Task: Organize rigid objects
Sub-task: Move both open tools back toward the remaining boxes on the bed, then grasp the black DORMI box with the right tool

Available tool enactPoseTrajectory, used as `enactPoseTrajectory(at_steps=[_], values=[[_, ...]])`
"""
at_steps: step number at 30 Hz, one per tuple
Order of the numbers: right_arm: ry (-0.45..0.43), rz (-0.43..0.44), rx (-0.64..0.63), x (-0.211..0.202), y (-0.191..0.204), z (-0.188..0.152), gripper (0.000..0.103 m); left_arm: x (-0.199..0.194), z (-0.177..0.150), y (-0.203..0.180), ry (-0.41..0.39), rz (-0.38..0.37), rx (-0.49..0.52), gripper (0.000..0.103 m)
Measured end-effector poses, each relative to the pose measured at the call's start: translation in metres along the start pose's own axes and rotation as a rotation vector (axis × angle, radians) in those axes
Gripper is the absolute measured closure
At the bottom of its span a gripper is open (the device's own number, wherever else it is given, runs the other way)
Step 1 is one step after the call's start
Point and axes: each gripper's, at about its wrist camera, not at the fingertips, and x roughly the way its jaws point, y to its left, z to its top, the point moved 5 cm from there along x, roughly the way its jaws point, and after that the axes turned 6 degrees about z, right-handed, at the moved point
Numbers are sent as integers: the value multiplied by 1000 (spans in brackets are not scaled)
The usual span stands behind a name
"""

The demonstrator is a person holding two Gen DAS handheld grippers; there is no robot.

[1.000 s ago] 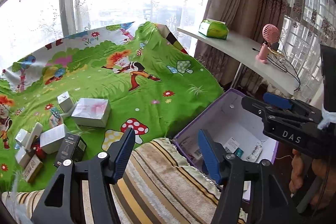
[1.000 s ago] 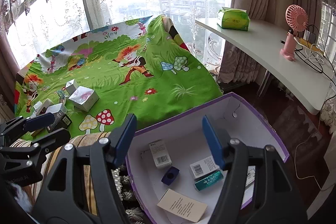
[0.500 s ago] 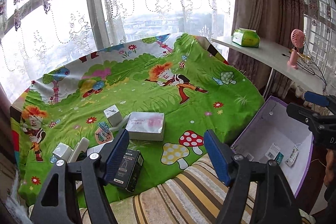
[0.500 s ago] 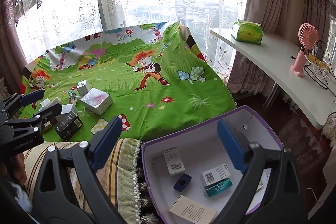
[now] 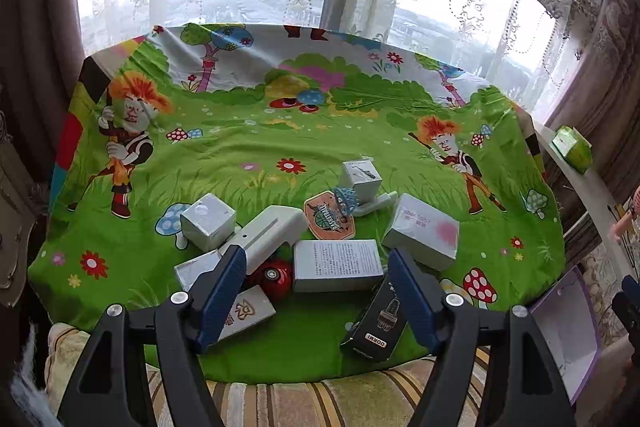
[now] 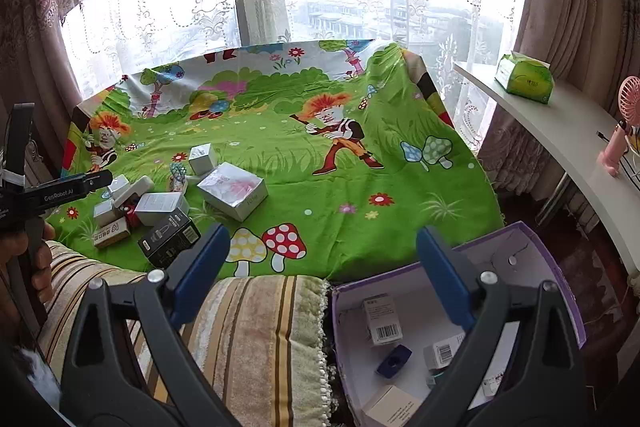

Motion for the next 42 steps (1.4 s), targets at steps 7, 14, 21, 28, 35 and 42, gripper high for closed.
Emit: enactPoseTrajectory(at_steps=[7,14,21,28,35,42], values=[[28,62,-44,23,34,11,8,34,-6,68,114,47,-222,31],[83,130,-123,49,72,9,7,57,-23,82,209,68,-285,42],[159,232,-212,77,115,-2,8,69,-23,78,239,96,-272,42],[230,289,-324,103,151,-16,8,77,-28,79,272,121,-271,42],[284,304,-362,120,164,-24,7,85,-30,79,288,134,-259,51],[342,336,-408,134,174,-34,8,76,-32,79,251,133,-271,51]])
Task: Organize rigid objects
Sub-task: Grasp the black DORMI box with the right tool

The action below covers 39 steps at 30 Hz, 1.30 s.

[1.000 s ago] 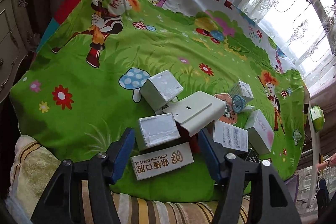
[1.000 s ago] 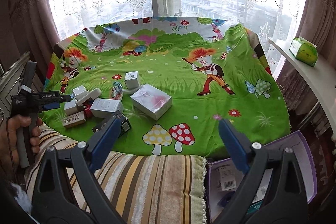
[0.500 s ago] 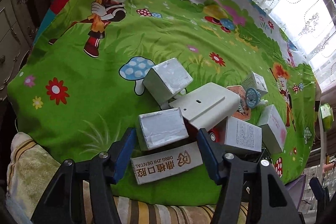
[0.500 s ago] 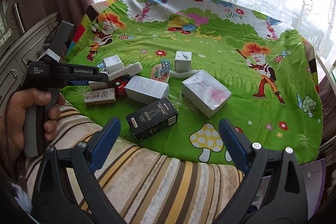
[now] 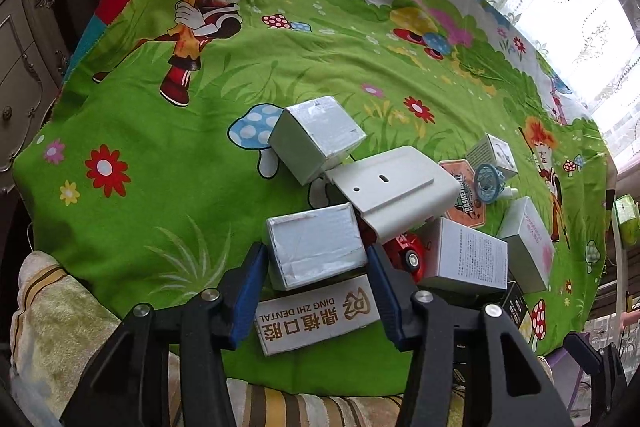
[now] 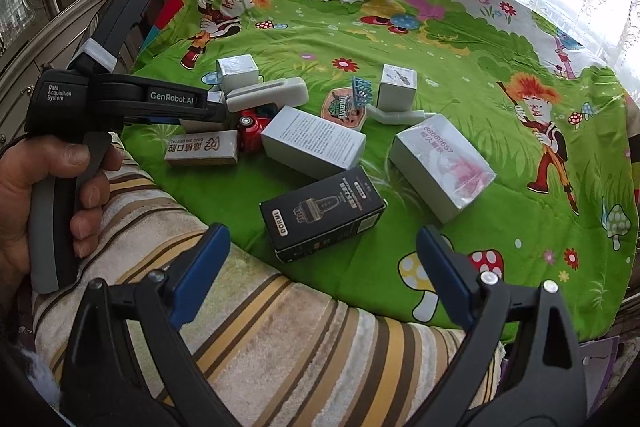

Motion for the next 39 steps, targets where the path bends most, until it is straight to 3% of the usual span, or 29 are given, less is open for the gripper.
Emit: enactPoseTrajectory(at_steps=[12,20,23,25,29,33,35,37,39], values=[[92,28,-60,33,5,2,8,-34,-5,3,-140,-44,-23,52],[148,68,-32,54,-2,-1,8,-38,-7,-2,-164,-42,0,52],[173,63,-31,61,-3,-6,28,-41,-8,-3,-173,-43,3,52],[179,75,-28,64,-4,-11,49,-42,-9,-4,-177,-47,5,52],[165,83,-31,60,-2,-13,61,-44,-11,-7,-181,-52,14,52],[153,84,-17,55,-3,-10,59,-44,-11,-8,-178,-55,17,51],[138,64,-13,51,-4,-7,42,-44,-12,-8,-178,-57,13,52],[114,69,-23,46,-3,-2,17,-43,-12,-7,-175,-58,13,52],[112,89,-35,44,-1,1,11,-43,-12,-7,-174,-58,14,52]])
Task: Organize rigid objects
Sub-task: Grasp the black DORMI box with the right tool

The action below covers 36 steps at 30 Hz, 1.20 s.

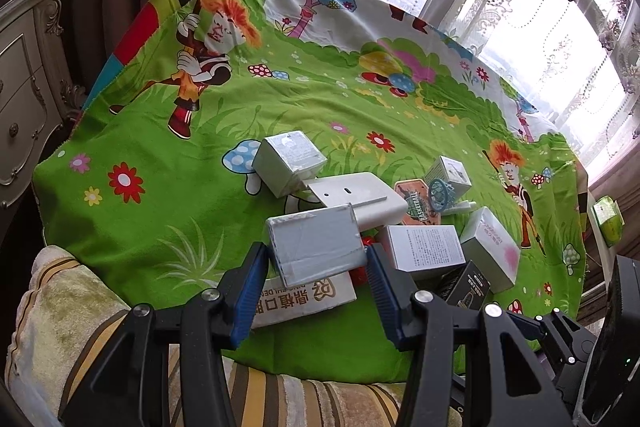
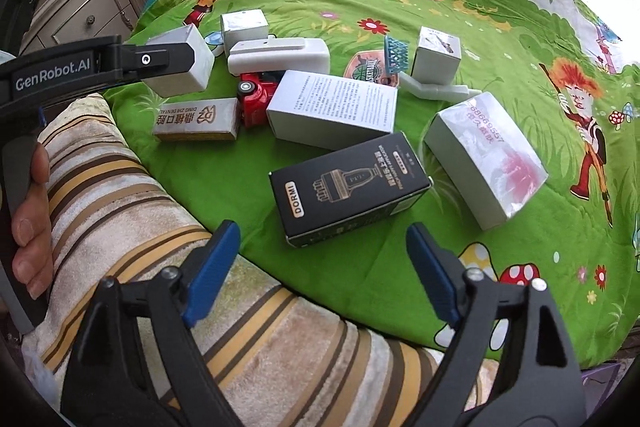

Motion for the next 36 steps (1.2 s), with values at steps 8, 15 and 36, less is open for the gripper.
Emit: enactPoseTrajectory(at_steps=[8,15,36], values=[[61,-50,-184,13,-2,13,11,0,-1,0,-7,1,6,52],[66,-32,-188,24,-9,18,8,1,-2,0,-1,2,11,51],[-64,41,-38,-21,-19,-4,17,-3,-3,-5,-7,-12,20,51]])
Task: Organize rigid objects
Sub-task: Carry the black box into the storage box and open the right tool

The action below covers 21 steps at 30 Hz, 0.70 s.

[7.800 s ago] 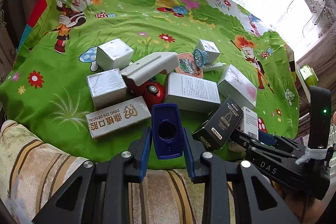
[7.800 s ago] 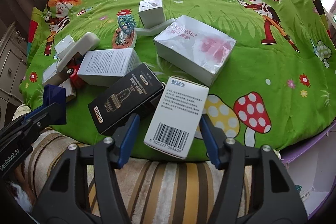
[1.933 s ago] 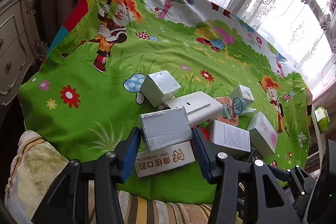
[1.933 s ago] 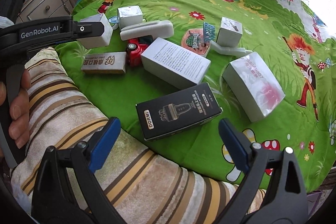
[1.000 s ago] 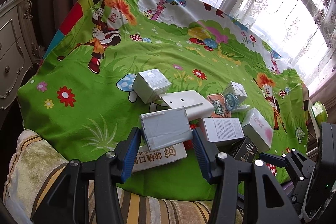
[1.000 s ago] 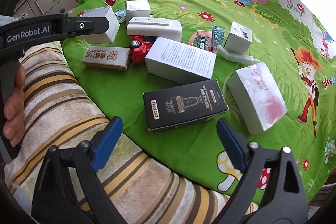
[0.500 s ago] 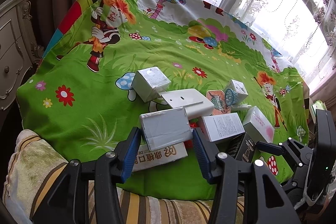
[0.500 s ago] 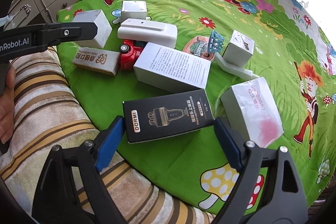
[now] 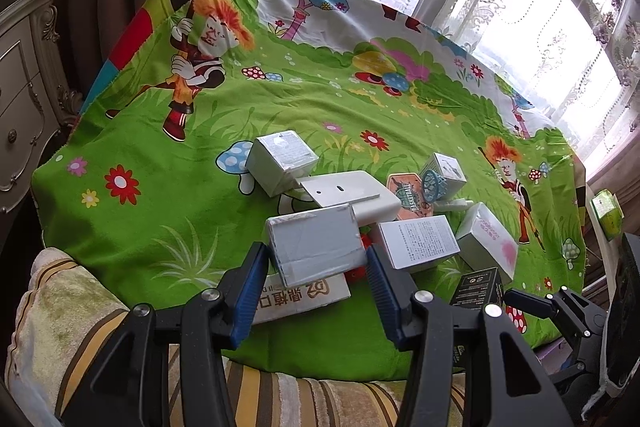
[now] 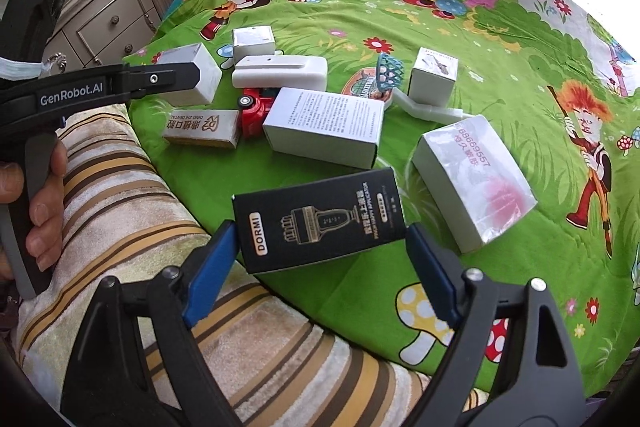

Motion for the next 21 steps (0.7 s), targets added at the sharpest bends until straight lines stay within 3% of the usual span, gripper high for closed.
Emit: enactPoseTrajectory(at_steps=[12,21], values=[[-108,-244,145,-66,-26,-41,17,-21,-22,-58,23,-126,97,51],[-154,-355,274,-106,-47,-86,17,-34,-51,-111,83,-219,179,52]])
